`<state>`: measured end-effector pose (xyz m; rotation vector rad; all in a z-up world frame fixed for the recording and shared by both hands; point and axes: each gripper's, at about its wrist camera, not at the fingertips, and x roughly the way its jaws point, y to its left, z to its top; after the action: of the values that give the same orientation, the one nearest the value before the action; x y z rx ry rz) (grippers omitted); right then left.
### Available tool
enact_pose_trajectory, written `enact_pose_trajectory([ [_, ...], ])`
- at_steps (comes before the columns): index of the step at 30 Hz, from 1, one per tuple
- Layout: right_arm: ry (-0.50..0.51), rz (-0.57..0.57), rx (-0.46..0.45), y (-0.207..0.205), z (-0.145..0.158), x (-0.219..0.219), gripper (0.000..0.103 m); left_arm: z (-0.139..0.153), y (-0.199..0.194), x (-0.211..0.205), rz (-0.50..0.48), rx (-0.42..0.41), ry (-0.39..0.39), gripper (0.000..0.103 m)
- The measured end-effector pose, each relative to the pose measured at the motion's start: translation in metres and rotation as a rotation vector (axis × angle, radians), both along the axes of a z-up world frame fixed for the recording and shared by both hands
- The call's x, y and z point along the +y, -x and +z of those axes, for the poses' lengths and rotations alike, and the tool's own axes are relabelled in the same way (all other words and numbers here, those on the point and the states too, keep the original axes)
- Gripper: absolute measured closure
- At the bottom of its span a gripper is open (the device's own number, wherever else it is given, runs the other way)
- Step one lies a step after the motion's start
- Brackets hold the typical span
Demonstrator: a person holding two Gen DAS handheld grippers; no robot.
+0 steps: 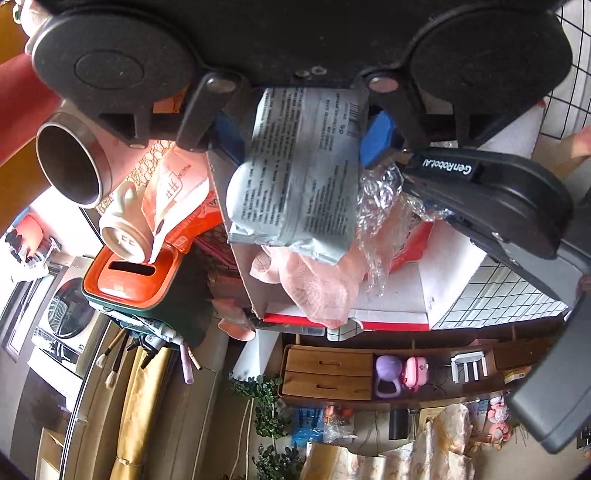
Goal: Organize soft objects
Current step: 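Lift the bubble wrap and paper sheet and carry both over the red box, then lower the bubble wrap and paper sheet into the box and open both grippers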
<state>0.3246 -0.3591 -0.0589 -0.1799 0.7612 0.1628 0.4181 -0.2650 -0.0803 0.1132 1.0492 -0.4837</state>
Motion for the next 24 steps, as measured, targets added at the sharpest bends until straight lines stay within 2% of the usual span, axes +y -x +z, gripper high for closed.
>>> enact_pose_trajectory([
  [4, -0.021, 0.003, 0.0, 0.004, 0.001, -0.003, 0.03, 0.003, 0.002, 0.006, 0.019, 0.023, 0.013, 0.083],
  [8, -0.043, -0.003, 0.0, 0.008, 0.004, -0.006, 0.03, 0.009, 0.009, 0.011, 0.026, 0.017, 0.009, 0.074],
  [11, -0.064, -0.009, -0.001, 0.012, 0.008, -0.008, 0.029, 0.014, 0.016, 0.014, 0.03, 0.008, 0.013, 0.071],
  [13, -0.073, -0.011, -0.003, 0.016, 0.011, -0.007, 0.029, 0.017, 0.021, 0.018, 0.036, 0.007, 0.022, 0.059],
  [14, -0.073, -0.012, -0.005, 0.017, 0.012, -0.007, 0.029, 0.02, 0.024, 0.02, 0.04, -0.005, 0.024, 0.047],
  [15, -0.073, -0.012, -0.007, 0.019, 0.014, -0.007, 0.029, 0.023, 0.028, 0.022, 0.046, -0.02, 0.029, 0.039],
  [18, -0.077, -0.008, -0.015, 0.026, 0.018, -0.006, 0.028, 0.033, 0.035, 0.031, 0.054, -0.035, 0.055, 0.037],
  [24, -0.116, 0.001, -0.019, 0.04, 0.028, -0.003, 0.024, 0.053, 0.055, 0.046, 0.064, -0.082, 0.055, 0.037],
])
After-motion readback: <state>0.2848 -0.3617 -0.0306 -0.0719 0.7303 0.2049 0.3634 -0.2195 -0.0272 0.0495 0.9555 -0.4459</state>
